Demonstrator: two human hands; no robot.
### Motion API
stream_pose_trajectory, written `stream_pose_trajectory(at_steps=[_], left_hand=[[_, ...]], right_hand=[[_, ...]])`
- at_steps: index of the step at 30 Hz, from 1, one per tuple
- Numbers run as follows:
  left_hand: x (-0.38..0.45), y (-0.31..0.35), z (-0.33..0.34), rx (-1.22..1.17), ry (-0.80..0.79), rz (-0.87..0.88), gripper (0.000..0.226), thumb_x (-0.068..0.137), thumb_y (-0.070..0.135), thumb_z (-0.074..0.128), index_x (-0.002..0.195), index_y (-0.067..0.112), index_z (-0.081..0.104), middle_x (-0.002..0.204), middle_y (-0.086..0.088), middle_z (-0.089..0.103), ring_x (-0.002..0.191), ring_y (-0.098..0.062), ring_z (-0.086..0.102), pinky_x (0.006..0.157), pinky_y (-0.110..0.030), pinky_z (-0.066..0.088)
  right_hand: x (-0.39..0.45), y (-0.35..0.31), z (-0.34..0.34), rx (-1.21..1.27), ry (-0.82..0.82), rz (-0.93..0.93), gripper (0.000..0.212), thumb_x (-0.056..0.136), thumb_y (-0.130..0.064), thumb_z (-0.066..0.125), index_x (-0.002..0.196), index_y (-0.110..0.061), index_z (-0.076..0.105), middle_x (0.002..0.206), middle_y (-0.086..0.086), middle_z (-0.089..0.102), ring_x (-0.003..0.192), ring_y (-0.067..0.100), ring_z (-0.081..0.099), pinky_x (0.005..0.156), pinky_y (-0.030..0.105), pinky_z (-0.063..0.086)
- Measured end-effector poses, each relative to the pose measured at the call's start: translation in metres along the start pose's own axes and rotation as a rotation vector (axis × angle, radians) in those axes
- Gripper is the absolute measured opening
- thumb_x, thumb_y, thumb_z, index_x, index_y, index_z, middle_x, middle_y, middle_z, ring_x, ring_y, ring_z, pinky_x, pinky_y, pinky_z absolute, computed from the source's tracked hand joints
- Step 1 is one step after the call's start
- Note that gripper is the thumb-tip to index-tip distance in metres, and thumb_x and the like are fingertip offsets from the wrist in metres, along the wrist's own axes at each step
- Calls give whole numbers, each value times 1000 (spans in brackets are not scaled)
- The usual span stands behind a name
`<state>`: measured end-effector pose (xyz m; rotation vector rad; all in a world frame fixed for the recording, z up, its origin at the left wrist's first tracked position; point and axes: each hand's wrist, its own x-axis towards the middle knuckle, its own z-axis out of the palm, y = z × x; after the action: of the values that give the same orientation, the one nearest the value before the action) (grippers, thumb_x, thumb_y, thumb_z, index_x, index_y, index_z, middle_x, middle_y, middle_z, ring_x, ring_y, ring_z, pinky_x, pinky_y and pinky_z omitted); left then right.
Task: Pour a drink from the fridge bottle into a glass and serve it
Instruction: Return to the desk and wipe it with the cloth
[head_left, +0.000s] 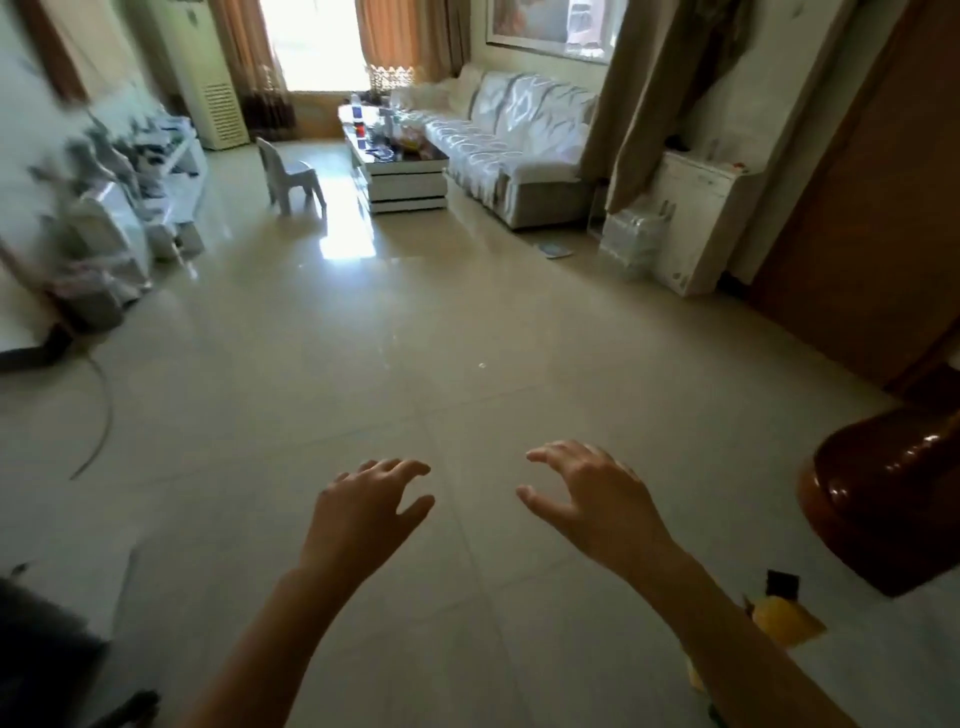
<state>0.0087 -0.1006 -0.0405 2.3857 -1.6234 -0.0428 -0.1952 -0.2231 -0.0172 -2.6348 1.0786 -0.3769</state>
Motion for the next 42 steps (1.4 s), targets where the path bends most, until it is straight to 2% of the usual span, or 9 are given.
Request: stream_pose_trajectory(at_steps=[6, 14, 20, 25, 33, 42], left_hand=[[-35, -108, -18, 17, 57, -298, 40, 86, 52, 54, 122, 37, 56, 118, 11, 66, 103, -14, 62, 83, -31, 49], [-67, -217, -24, 27, 93, -686, 41, 88, 49, 52, 126, 34, 54, 123, 10, 63, 112, -14, 57, 91, -30, 43], [-75, -276, -36, 36, 187, -929, 39, 88, 47, 53, 123, 31, 57, 120, 10, 64, 109, -14, 57, 84, -29, 44], [-82, -316, -42, 28, 243, -1092, 39, 88, 48, 53, 123, 32, 56, 116, 12, 64, 106, -11, 57, 79, -25, 41], [-107, -402, -50, 40, 265, -1267, 41, 89, 49, 49, 126, 33, 53, 124, 14, 61, 112, -8, 55, 85, -23, 44], [-130, -543, -81, 22, 287, -1312, 37, 88, 42, 54, 122, 27, 58, 119, 9, 65, 106, -14, 60, 83, -28, 46]], right_hand=[[77, -97, 49, 36, -106, -275, 47, 84, -57, 50, 123, -31, 53, 128, -9, 56, 114, 13, 51, 94, 35, 39], [176, -215, 119, 54, -291, -643, 48, 84, -60, 47, 124, -34, 51, 131, -12, 53, 118, 13, 49, 94, 36, 41], [242, -298, 164, 52, -428, -907, 49, 86, -61, 43, 127, -35, 47, 136, -15, 48, 125, 11, 42, 101, 35, 34], [279, -364, 198, 48, -496, -1089, 51, 86, -61, 42, 129, -34, 46, 137, -13, 48, 125, 12, 43, 102, 36, 34], [316, -479, 264, 39, -583, -1284, 51, 88, -59, 41, 130, -31, 45, 136, -11, 49, 123, 11, 44, 101, 35, 35], [352, -621, 337, 33, -622, -1305, 47, 89, -55, 44, 129, -31, 46, 134, -10, 51, 122, 13, 45, 99, 35, 35]])
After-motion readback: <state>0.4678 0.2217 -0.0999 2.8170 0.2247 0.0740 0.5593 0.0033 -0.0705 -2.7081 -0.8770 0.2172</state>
